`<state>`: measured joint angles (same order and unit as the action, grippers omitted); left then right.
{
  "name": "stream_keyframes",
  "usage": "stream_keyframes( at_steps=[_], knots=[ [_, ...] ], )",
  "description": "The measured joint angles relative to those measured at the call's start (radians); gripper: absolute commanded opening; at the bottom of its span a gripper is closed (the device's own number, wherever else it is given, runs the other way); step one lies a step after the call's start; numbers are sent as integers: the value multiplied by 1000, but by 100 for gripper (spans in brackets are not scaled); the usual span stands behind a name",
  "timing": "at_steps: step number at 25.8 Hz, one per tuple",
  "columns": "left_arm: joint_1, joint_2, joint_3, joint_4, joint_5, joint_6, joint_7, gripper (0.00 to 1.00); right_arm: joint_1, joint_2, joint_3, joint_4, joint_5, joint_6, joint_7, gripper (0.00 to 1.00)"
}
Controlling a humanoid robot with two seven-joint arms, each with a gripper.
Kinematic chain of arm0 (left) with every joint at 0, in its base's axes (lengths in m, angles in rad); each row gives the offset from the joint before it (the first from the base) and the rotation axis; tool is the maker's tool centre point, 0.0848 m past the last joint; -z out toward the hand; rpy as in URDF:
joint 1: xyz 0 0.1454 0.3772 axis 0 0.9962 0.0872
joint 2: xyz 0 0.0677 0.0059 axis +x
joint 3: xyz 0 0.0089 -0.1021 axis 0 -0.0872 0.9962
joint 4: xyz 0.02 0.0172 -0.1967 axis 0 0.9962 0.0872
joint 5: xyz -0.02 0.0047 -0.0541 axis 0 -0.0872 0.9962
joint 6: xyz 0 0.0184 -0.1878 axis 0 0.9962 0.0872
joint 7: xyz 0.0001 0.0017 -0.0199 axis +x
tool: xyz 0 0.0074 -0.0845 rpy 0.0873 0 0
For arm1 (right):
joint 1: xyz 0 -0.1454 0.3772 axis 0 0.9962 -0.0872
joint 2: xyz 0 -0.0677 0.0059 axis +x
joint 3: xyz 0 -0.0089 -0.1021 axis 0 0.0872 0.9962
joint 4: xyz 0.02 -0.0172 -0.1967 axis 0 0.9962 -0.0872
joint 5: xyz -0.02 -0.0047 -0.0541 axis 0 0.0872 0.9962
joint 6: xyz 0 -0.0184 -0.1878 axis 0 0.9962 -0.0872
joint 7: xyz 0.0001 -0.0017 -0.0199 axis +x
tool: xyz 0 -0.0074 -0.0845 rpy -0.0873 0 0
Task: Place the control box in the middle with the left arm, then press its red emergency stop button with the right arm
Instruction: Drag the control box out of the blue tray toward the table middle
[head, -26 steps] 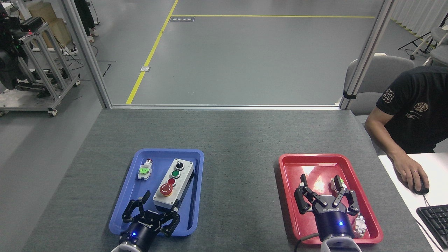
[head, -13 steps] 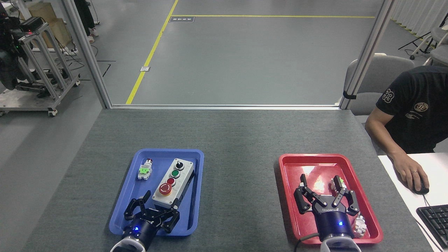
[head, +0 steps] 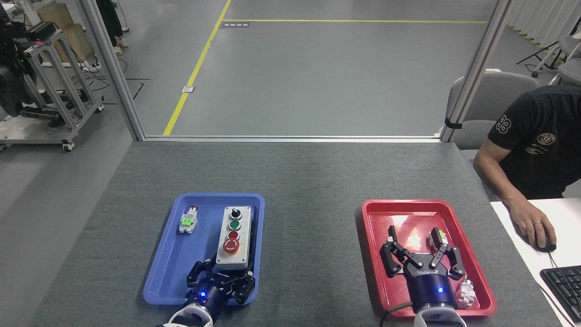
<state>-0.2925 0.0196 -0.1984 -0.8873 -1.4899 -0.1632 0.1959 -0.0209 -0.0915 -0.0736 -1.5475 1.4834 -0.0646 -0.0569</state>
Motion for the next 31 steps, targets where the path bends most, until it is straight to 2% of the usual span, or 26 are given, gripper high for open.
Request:
stream_keyframes(
  at_steps=[8,15,16,20,21,22,23,31],
  knots=[
    [-88,-7,-1,94,6,29,-5,99,-1,4,0,1,0,0,-1,100],
    [-118,-5,-1,122,6,53,-4,95,-1,4,0,1,0,0,-2,100],
    [-121,-4,-1,123,5,55,-3,89,-1,4,0,1,0,0,-2,100],
    [-130,0,-2,126,1,57,-2,53,-1,4,0,1,0,0,-3,100],
    [-132,2,-2,126,0,56,-1,40,-1,4,0,1,0,0,-3,100],
    [-132,3,-2,126,-1,53,-1,16,-1,4,0,1,0,0,-3,100],
    [-132,4,-2,125,-2,48,-1,0,-1,4,0,1,0,0,-3,100],
    [-129,10,1,107,9,8,-12,0,-6,5,0,1,0,0,-3,100]
  ],
)
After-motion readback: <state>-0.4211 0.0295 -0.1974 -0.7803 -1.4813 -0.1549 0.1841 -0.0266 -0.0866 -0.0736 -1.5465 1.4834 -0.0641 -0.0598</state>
